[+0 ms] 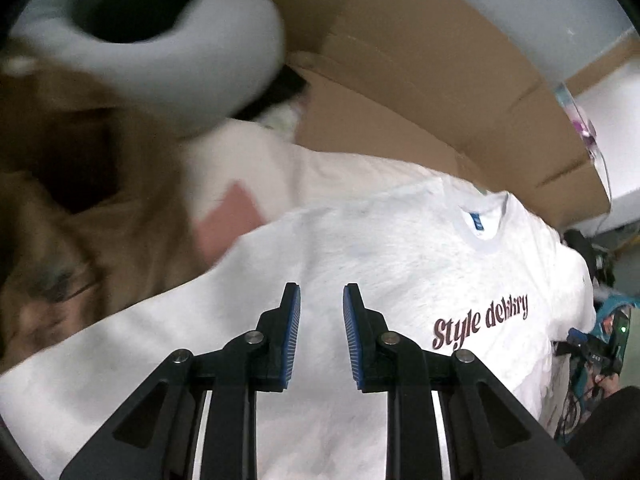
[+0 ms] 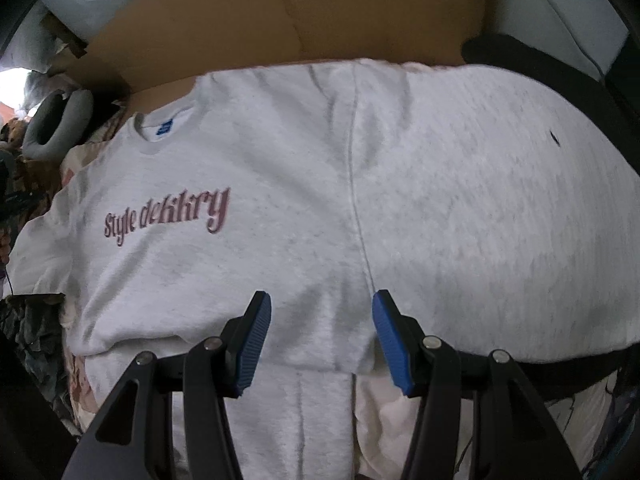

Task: Fold clothes

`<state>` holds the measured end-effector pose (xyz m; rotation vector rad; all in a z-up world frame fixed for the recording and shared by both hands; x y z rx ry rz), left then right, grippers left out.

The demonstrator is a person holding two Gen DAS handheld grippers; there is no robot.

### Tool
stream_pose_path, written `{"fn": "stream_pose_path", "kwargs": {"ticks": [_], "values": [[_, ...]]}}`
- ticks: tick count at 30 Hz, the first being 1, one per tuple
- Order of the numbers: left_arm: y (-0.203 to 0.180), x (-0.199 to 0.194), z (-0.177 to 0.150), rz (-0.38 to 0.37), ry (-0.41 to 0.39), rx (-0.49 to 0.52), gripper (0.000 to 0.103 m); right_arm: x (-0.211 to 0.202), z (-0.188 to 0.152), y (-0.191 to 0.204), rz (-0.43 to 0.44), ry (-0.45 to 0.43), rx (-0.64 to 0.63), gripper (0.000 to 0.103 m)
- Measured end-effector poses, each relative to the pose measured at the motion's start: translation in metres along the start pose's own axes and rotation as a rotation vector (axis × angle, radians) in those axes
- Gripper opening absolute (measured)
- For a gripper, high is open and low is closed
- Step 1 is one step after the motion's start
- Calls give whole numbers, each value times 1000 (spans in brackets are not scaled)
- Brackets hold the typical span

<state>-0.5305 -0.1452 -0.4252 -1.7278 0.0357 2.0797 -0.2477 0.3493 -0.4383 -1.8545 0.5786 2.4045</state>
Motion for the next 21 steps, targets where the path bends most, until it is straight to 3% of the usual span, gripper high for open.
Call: {"fn": "stream_pose_path", "kwargs": {"ticks": [3, 8, 12, 15, 21], "values": [[-10, 26, 9, 12, 26, 31, 22, -1, -8, -6, -6, 8, 28, 51], [-18, 53, 24, 21, 21, -16, 22, -2, -13, -15, -20, 23, 48, 51], [-26, 73, 27, -6, 37, -18, 22, 2, -18, -20, -30, 33, 48, 50], [-29, 88, 29, 15, 48, -3, 22, 6, -20, -22, -30, 34, 53, 50], [-10, 110, 46, 42, 48, -92, 22, 12, -25, -19, -26, 45, 47, 50]]}}
Point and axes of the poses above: each gripper's, at about its wrist camera, not at the fingertips, and x roughly the way its jaws point, y to its left, z to its top, the point moved 7 cm from there along x, roughly the way its jaws point, and after that the axes turned 4 degrees about z, right-handed, at the moved point
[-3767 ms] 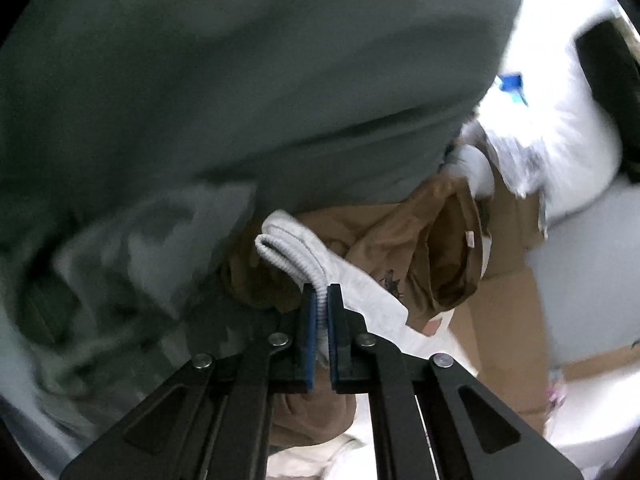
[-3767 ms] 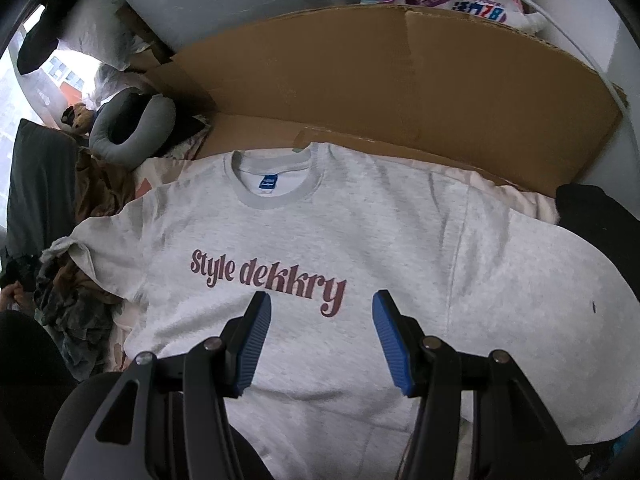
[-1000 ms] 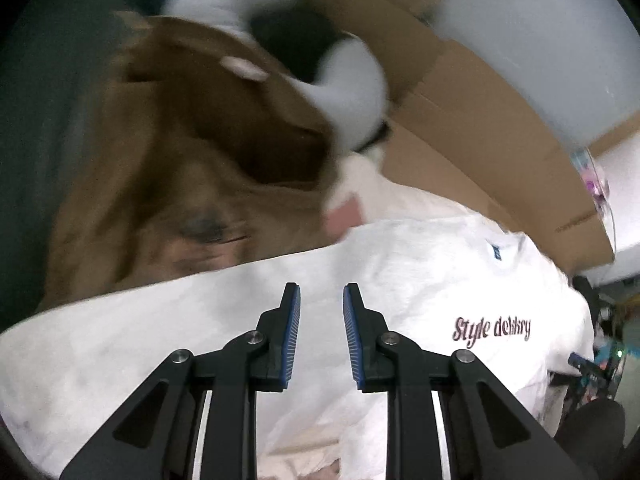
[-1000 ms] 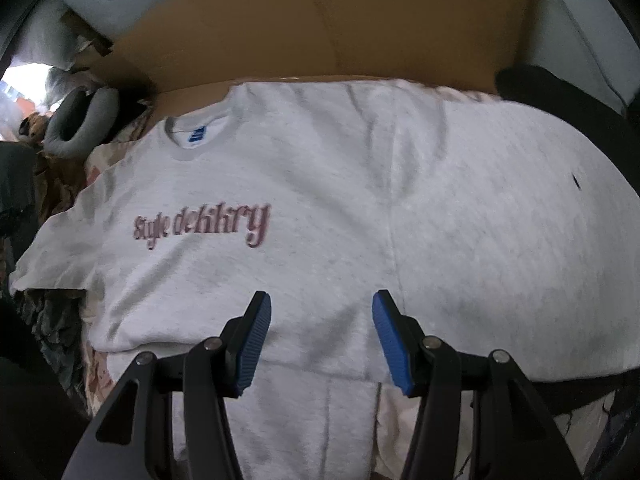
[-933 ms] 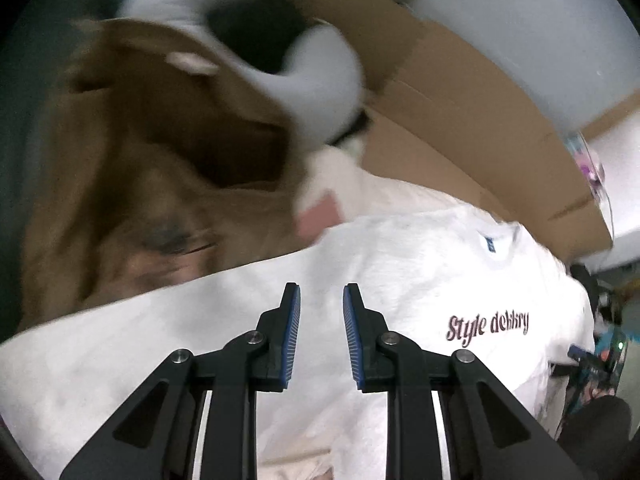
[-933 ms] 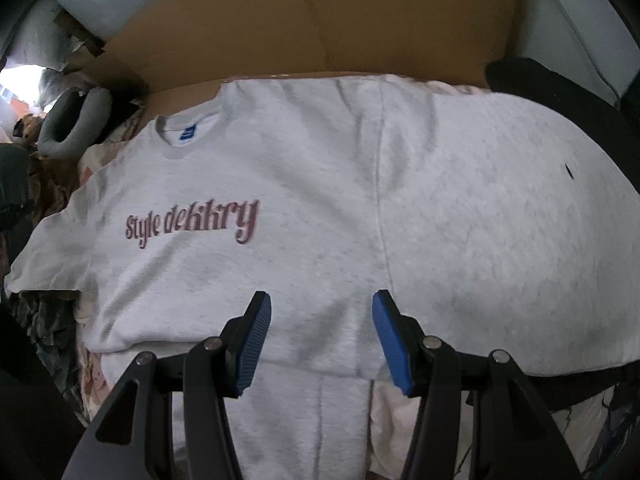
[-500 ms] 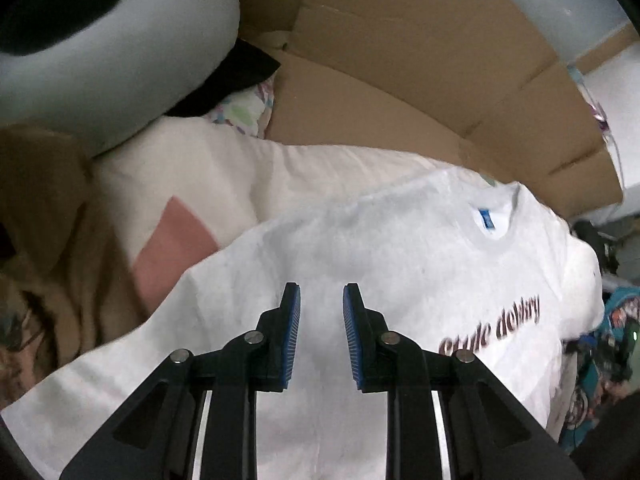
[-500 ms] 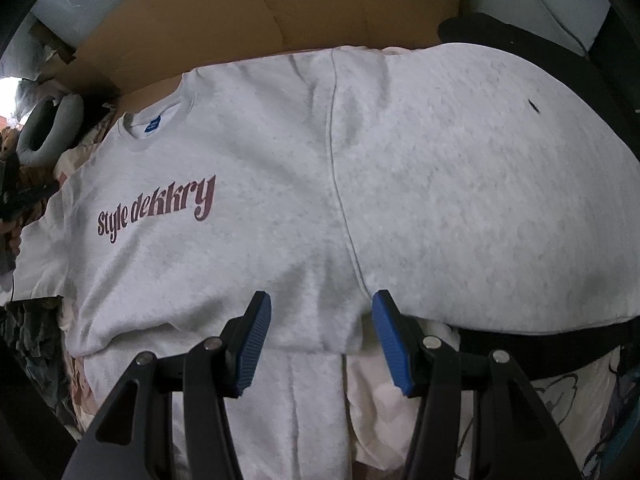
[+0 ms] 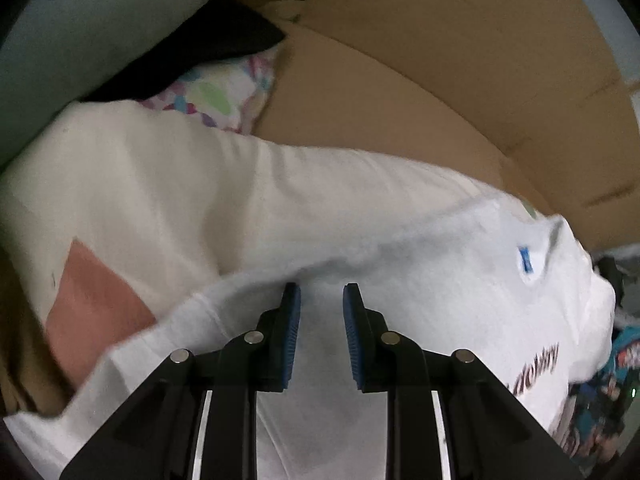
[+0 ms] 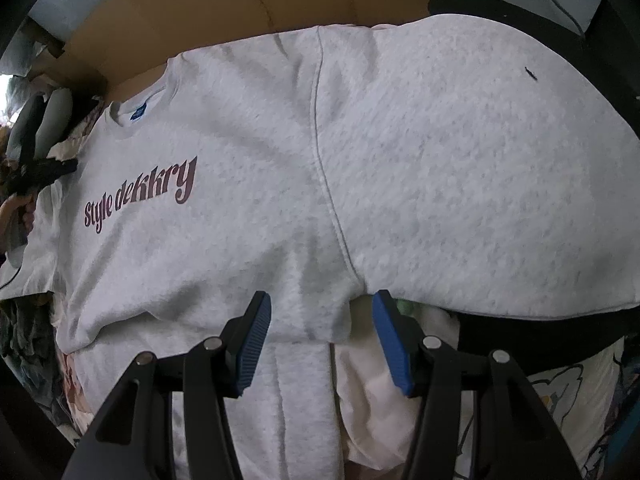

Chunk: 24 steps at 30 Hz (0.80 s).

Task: Fold clothes

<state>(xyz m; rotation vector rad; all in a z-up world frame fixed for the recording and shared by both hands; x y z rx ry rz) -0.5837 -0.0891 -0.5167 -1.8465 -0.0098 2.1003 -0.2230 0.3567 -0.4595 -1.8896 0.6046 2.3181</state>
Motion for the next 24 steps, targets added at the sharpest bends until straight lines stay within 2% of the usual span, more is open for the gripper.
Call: {"fn": "stream_pose_path", "kwargs": {"ticks": [2, 4, 10, 16, 24], "values": [[6, 4, 5, -17, 13, -50, 21, 0, -2, -1, -1, 7, -1, 50], [8, 4, 8, -11, 22, -70, 15, 0, -3, -3, -5, 15, -4, 51], [14, -14, 6, 17, 11, -121, 15, -3, -8, -12, 13, 32, 0, 50], [25, -46, -15, 49, 21, -142, 16, -8, -17, -16, 50, 70, -5, 51], [33, -95, -56, 59, -34, -148, 16, -4, -32, -15, 109, 101, -78, 50]]}}
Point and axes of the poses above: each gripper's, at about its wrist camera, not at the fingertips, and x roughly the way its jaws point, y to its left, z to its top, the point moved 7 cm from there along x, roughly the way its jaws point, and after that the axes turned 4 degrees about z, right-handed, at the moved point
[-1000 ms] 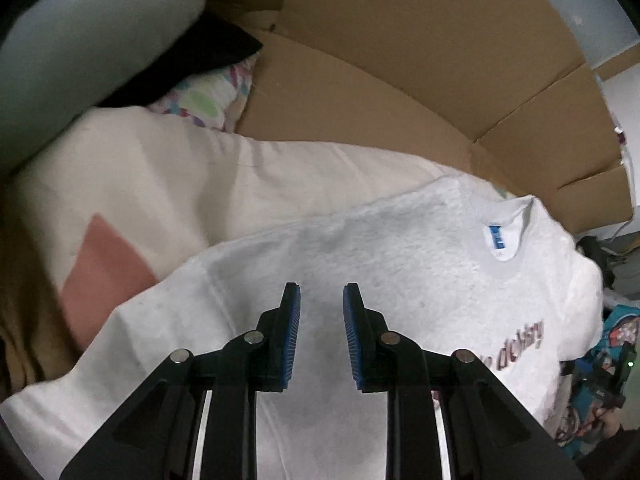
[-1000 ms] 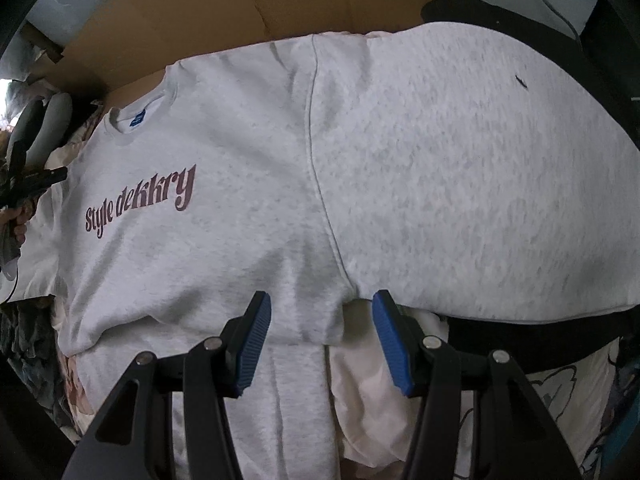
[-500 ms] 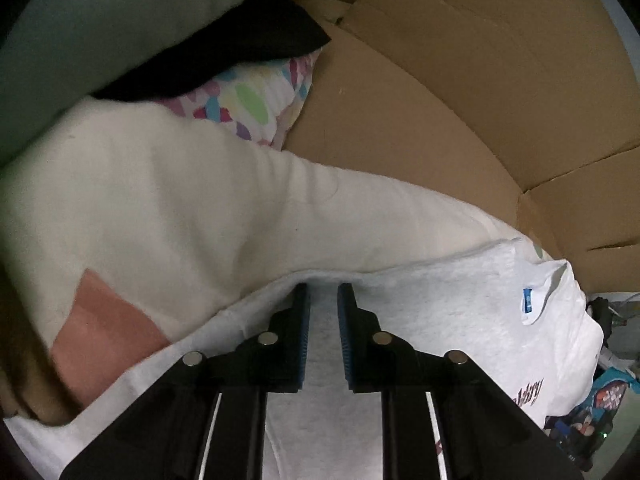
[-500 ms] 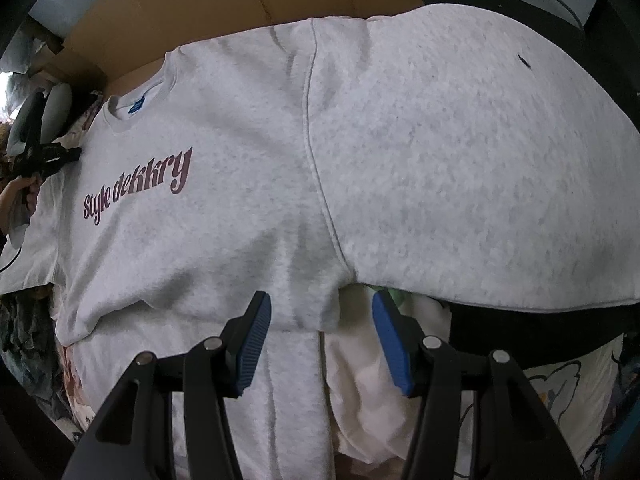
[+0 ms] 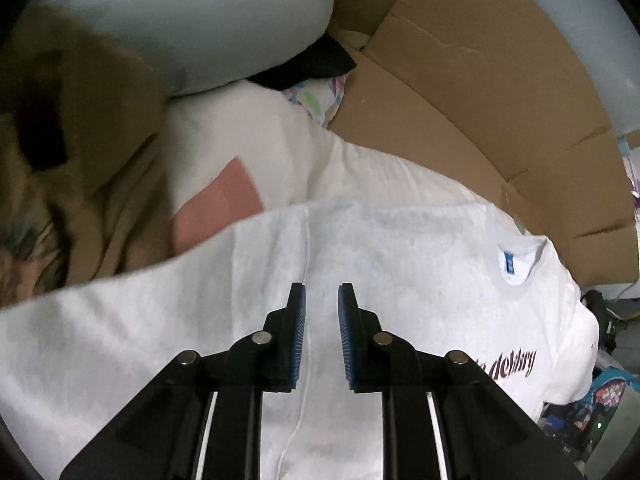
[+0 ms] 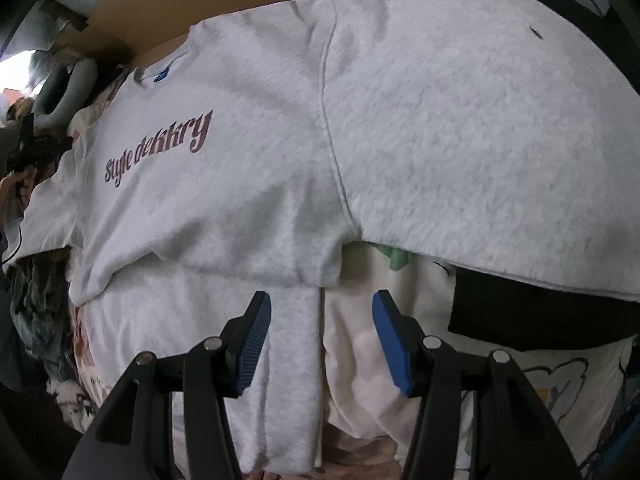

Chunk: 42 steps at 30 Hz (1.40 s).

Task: Fold clothes

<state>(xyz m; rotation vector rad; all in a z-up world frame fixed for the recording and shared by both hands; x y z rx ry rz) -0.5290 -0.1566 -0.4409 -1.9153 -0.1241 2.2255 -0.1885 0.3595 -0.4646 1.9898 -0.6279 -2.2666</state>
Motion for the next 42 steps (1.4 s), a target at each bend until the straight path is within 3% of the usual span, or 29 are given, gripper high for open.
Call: {"fn": "stream_pose_path", "kwargs": {"ticks": [2, 4, 6, 12, 15, 21, 29, 35, 42], "values": [[3, -11, -14, -18, -12, -14, 16, 0, -5, 1, 4, 0, -23, 51], [-1, -19, -30, -39, -9, -13, 24, -3, -12, 4, 12, -4, -50, 51], [-6, -30, -50, -39, -17, 13, 55, -11, -21, 8, 22, -8, -84, 51], [-7, -83, -109, -31, -18, 28, 55, -39, -47, 14, 72, -41, -156, 51], [-11, -132, -144, -23, -41, 29, 55, -57, -55, 21, 120, -72, -177, 51], [-2, -205, -202, 17, -42, 23, 55, -94, -76, 31, 131, -93, -224, 51], [13, -282, -256, 23, -120, -36, 55, -148, -103, 45, 144, -135, -264, 50], [19, -312, -294, 17, -158, -64, 55, -187, -118, 50, 163, -178, -289, 50], [27, -320, -336, 14, -185, -75, 55, -200, -133, 42, 179, -206, -274, 50]]}}
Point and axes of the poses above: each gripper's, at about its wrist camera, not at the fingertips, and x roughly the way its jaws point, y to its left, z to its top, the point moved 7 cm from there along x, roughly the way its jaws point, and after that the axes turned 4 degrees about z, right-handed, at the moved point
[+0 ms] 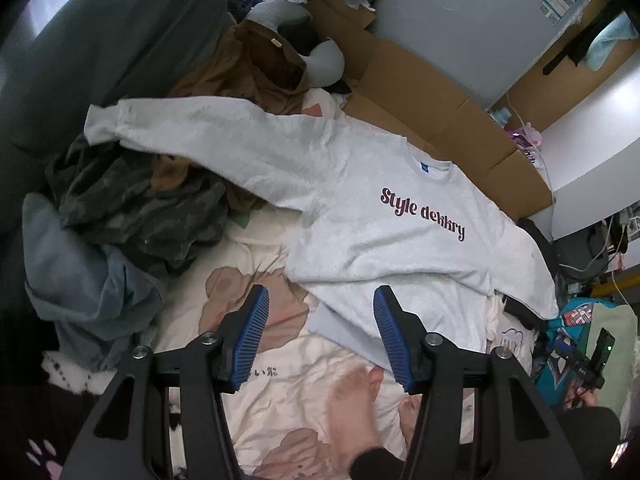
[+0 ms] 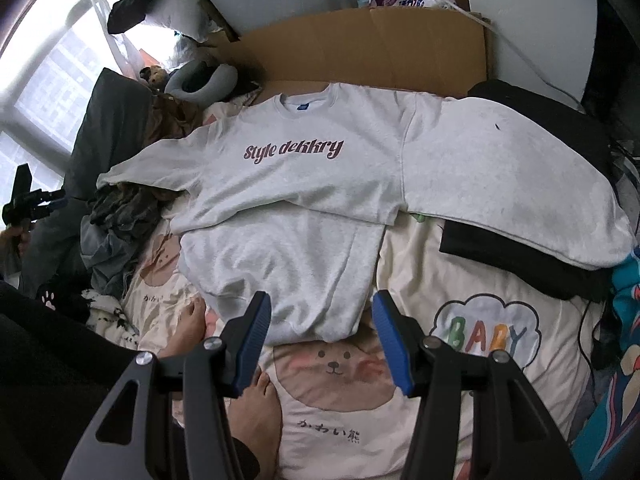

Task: Fold clothes
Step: 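Lower both open tools toward the folded sleeve's ribbed cuff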

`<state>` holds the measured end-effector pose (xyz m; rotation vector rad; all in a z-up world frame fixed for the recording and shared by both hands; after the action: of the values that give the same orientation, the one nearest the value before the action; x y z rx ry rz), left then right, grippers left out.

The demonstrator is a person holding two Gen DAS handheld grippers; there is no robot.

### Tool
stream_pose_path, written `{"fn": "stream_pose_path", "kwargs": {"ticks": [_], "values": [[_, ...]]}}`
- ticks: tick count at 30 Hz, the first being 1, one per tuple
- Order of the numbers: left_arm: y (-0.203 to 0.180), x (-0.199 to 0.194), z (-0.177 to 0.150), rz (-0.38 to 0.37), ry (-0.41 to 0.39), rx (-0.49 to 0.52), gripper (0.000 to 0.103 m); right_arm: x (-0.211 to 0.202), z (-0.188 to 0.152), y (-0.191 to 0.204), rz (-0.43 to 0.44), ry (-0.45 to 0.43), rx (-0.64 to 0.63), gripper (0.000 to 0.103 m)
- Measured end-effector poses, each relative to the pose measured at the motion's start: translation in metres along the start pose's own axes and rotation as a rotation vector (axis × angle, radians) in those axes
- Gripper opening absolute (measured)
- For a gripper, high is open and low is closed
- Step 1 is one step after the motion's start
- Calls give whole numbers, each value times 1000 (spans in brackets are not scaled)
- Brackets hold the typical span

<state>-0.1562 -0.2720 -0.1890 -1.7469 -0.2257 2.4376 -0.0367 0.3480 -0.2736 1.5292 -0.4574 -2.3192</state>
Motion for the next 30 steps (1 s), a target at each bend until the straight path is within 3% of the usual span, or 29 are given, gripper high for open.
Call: {"fn": "stream_pose_path", "kwargs": {"ticks": [13, 18, 30], "values": [[6, 63, -66, -14, 52, 6, 55, 23, -55, -16, -12, 28, 81, 50], [2, 90, -77, 32, 24, 17, 55, 33, -69, -28, -28, 31, 121, 50], [-13, 180, -107, -9, 127, 60, 55, 74, -100, -41, -75, 104, 145, 50]]}}
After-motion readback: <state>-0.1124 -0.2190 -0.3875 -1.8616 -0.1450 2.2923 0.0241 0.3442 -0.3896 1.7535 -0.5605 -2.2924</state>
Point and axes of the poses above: each gripper's, at about its wrist camera, not at the fingertips, and x roughly the way its jaws point, y to its left, z to its top, the point moved 7 cm from there along x, roughly the way its jaws point, and after that the axes turned 4 degrees about z, right-handed, at the moved point
